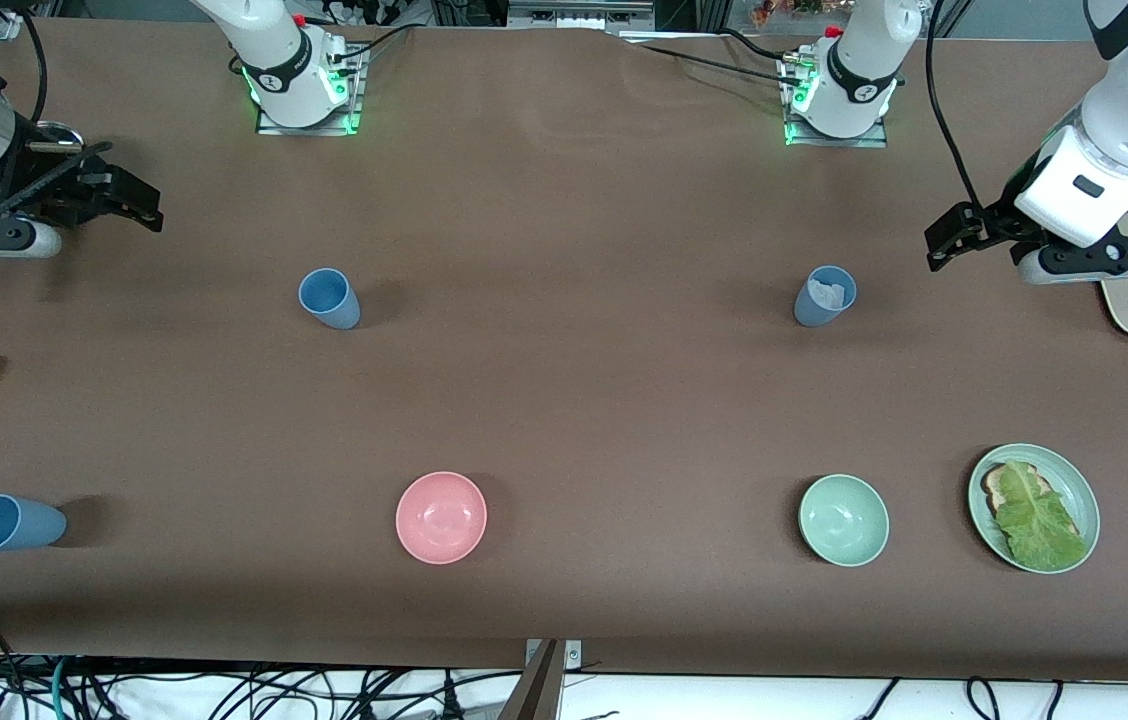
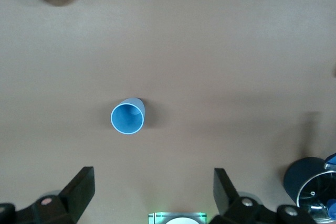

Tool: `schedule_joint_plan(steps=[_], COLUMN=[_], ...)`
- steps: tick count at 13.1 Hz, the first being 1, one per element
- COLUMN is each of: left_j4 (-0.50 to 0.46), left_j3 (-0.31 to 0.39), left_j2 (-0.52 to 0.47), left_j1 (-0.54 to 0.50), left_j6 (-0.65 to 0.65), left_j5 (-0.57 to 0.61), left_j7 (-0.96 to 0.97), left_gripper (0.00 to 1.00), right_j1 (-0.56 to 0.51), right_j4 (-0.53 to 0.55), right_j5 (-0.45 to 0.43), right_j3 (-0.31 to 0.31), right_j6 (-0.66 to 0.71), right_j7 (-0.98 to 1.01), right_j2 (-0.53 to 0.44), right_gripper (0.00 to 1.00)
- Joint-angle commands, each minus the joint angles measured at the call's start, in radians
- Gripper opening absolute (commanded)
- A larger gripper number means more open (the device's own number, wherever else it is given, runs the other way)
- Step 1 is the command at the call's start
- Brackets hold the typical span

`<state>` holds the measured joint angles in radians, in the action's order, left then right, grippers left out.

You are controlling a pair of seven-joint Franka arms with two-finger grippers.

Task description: Stack blue cups with both arms

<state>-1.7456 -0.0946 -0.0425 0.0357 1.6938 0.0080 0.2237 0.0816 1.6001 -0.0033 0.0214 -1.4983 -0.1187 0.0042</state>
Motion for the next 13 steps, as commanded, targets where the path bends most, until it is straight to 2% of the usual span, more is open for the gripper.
schedule_joint_plan(steps=[1, 13], left_j4=[0.001, 0.001], left_j3=[0.006, 0.004], left_j2=[-0.005, -0.005], left_j1=[0.001, 0.001], left_j6=[-0.008, -0.008], left_j5=[-0.022, -0.022], left_j7=[-0.02, -0.02], left_gripper=[1.0, 1.0], right_j1=[-0.003, -0.003], right_j4=[-0.022, -0.023], right_j5=[0.006, 0.008], right_j3=[0.003, 0.0], right_j6=[0.024, 0.027], right_j7=[-0.013, 0.004], right_j2=[-0.001, 0.0], right_gripper=[1.0, 1.0])
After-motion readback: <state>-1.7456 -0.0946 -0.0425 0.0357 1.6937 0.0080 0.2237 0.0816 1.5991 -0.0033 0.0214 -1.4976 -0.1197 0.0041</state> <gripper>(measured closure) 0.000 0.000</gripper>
